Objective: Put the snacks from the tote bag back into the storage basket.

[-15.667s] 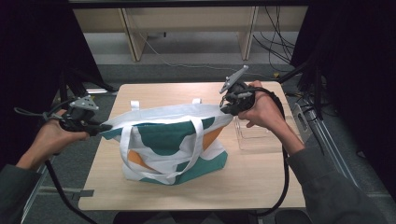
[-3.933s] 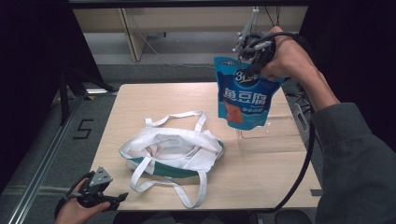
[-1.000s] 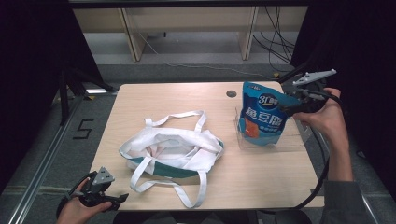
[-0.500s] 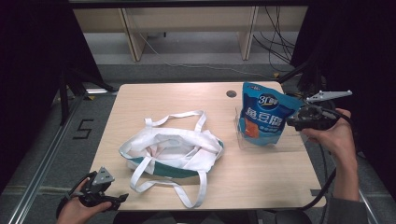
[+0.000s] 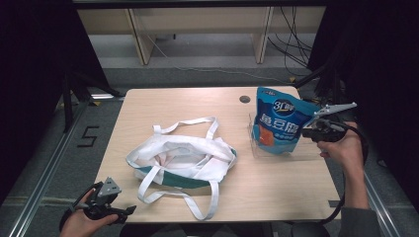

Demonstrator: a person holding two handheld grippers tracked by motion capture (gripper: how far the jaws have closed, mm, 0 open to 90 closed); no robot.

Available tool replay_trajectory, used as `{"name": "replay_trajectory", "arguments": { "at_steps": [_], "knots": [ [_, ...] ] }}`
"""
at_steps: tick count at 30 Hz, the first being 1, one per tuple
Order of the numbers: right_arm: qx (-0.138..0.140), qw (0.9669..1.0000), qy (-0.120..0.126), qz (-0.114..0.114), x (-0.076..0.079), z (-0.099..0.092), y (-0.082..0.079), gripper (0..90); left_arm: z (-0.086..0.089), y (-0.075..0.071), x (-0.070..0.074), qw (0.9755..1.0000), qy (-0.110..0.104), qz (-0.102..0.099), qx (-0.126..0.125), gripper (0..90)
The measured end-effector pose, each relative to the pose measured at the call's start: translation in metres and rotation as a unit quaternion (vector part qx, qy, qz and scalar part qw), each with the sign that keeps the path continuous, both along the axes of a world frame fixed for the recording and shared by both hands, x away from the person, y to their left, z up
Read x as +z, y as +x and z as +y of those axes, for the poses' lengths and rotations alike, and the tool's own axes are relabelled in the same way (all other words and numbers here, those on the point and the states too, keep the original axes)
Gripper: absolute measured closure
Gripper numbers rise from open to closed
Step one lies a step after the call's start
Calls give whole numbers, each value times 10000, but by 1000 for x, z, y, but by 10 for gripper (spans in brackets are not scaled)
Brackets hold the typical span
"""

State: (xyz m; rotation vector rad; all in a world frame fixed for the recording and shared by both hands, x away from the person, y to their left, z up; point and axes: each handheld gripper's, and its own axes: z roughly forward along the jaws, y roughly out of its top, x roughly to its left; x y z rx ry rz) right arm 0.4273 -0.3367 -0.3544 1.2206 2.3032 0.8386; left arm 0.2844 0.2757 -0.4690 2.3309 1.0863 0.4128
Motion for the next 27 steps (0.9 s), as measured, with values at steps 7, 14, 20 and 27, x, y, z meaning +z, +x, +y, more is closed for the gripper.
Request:
{"name": "replay_trajectory", "arguments": {
  "at_steps": [7,14,20,27],
  "knots": [
    [-217,9995,-171,-150,-6,4,9,900,-1,-1,-1,9999,-116,46,8,188],
    [-385,9982,-326,-315,-14,-2,19,900,-1,0,-1,10000,27,-5,-70,188],
    [-359,9963,-496,-598,-23,-13,30,900,-1,0,-1,9999,52,28,-81,188],
    [-443,9968,-481,-454,-25,-13,30,882,-3,-1,-2,10000,-30,36,-20,188]
  ]
}}
